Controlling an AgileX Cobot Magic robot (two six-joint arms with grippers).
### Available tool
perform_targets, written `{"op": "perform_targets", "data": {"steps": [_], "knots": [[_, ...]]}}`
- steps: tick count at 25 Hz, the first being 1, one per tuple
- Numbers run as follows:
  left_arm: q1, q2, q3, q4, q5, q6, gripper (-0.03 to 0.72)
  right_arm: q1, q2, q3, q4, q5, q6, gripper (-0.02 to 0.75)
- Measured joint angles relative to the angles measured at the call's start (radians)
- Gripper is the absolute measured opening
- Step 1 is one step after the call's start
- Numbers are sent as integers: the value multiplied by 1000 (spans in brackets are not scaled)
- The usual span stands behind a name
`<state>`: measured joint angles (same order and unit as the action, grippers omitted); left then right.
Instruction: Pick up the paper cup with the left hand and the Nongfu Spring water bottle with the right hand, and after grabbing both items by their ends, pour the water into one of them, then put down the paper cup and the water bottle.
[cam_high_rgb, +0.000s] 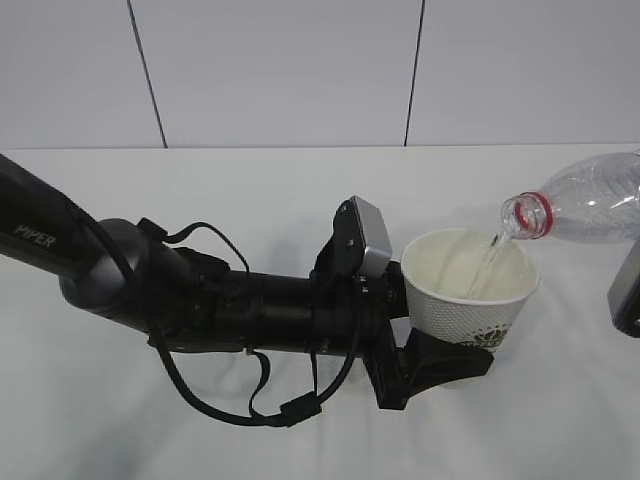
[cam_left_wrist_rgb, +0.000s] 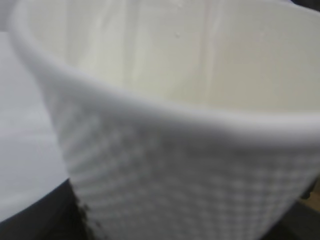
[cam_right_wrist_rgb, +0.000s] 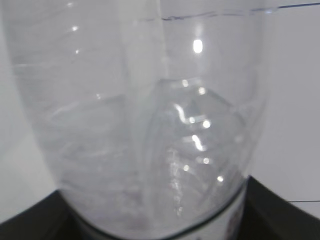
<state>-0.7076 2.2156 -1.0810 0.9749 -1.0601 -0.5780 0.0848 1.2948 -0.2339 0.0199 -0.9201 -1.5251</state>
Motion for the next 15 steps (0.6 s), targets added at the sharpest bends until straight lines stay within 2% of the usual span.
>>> {"op": "perform_targets", "data": {"steps": [15], "knots": [[0,0,0,0,0,0,541,0,0,0,0,0,-2,473]]}}
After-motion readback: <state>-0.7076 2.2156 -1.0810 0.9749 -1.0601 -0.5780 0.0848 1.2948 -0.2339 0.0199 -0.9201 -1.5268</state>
